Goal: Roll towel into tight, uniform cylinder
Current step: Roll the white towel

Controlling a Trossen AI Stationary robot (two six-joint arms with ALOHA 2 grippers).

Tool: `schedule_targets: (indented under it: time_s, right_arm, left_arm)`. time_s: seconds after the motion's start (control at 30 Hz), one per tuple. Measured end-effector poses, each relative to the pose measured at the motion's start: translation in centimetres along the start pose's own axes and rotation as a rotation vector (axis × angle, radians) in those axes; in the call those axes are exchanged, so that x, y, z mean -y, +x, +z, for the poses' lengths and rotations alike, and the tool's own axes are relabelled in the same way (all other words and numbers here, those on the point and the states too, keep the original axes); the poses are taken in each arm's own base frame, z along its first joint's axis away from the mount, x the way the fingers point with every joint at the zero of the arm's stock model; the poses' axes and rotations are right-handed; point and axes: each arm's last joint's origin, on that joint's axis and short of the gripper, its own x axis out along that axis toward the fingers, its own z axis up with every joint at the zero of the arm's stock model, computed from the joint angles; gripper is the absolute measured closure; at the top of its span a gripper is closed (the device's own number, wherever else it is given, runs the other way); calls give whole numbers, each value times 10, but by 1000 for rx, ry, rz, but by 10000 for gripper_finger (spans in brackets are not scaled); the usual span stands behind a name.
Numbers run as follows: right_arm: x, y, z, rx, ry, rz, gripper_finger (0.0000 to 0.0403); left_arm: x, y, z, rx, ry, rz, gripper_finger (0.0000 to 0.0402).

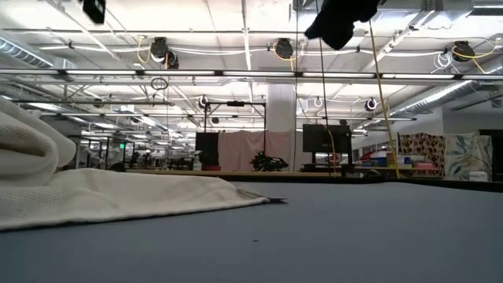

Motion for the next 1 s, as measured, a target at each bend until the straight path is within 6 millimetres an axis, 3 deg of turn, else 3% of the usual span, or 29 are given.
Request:
schedule_targets:
  time_s: [0.2,0.37,0.53,0.77,0.87,1.0]
  right_arm:
    - [-12,47,-9,-62,-25,25,403]
    - [-18,83,-22,-119,-28,34,403]
    - [-19,113,-38,-182,44,25,403]
    - [-19,139,-53,-214,134,13,395]
    - [-24,146,-53,-191,152,49,370]
    - [-32,155,-47,-93,144,83,311]
  left_arm:
    - [5,18,47,-96,11,-41,385]
    - [8,36,56,-237,-3,-53,385]
    - [17,56,42,-333,-45,-196,385]
    - [28,81,-6,-529,-34,-148,385]
    - [29,91,-26,-575,-29,-74,385]
    - [29,104,-38,-545,-6,19,385]
